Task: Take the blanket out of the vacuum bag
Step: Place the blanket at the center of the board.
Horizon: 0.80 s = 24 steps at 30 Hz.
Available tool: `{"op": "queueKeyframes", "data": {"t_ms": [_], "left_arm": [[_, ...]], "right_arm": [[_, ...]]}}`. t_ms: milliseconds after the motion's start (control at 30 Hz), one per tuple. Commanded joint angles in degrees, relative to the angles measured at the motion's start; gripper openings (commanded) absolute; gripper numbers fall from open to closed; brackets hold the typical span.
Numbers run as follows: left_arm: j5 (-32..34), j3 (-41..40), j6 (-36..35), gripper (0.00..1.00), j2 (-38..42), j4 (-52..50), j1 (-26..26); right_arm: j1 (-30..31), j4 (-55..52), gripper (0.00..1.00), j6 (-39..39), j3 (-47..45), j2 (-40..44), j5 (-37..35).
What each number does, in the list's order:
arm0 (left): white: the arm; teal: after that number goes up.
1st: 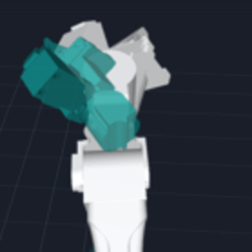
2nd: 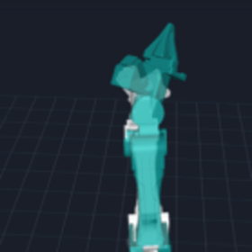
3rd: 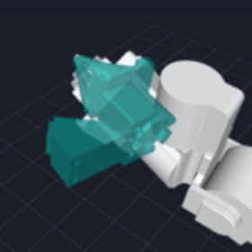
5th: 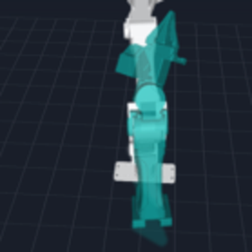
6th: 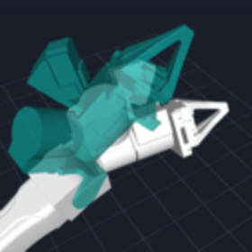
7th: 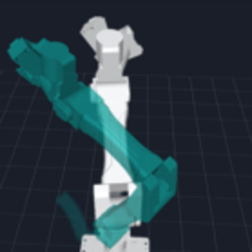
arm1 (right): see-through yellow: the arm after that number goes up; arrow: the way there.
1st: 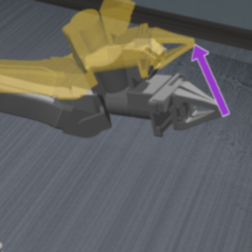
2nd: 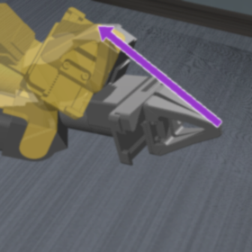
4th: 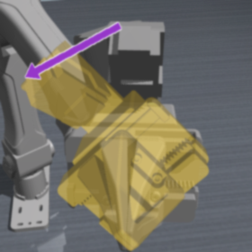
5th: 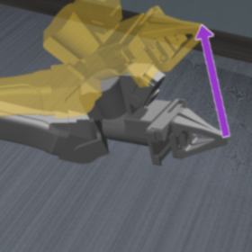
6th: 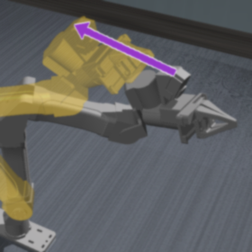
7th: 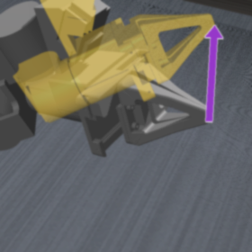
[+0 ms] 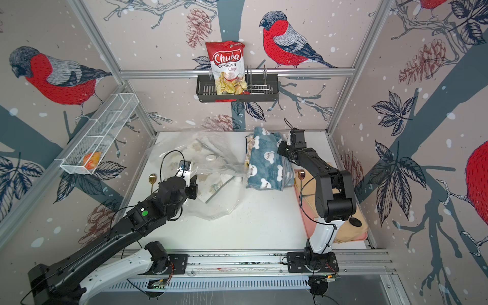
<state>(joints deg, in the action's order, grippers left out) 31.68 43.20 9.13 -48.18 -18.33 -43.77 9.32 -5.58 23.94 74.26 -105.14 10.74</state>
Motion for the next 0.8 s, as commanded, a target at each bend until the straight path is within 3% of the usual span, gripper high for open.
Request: {"op": "queueKeyframes", "data": {"t_ms": [0, 167, 300, 400, 467, 533, 633, 767], "left_arm": [[0.20, 0.08, -0.07, 0.31, 0.20, 2.03, 0.09], [0.41, -0.10, -0.13, 0.31, 0.47, 2.11, 0.05], [0.40, 0.13, -0.16, 0.31, 0.13, 1.97, 0.09], [0.49, -0.01, -0.15, 0.31, 0.48, 2.00, 0.08], [0.55, -0.07, -0.17, 0.31, 0.53, 2.09, 0.07], [0.49, -0.04, -0.16, 0.31, 0.46, 1.95, 0.09], [0.57, 0.01, -0.16, 0.31, 0.55, 1.92, 0.02], [0.66, 0.01, -0.16, 0.31, 0.66, 1.91, 0.09]], "right_arm": [[0.55, 2.50, 0.14, -0.04, 1.35, -2.13, -2.75], [1.65, 3.61, 0.15, -0.02, 3.50, -3.29, -6.34], [2.18, 3.00, 0.23, -0.71, 5.41, -4.39, -7.66], [1.87, 0.95, 0.47, -0.80, 7.51, -7.47, -5.03], [1.50, -1.93, 0.39, -0.40, 9.75, -9.90, -3.64], [1.88, -3.42, 0.42, -0.13, 10.39, -10.50, -6.51], [2.66, -5.37, 0.58, -0.03, 10.39, -8.90, -12.63], [3.94, -6.46, 0.65, -0.27, 9.36, -4.00, -18.62]]}}
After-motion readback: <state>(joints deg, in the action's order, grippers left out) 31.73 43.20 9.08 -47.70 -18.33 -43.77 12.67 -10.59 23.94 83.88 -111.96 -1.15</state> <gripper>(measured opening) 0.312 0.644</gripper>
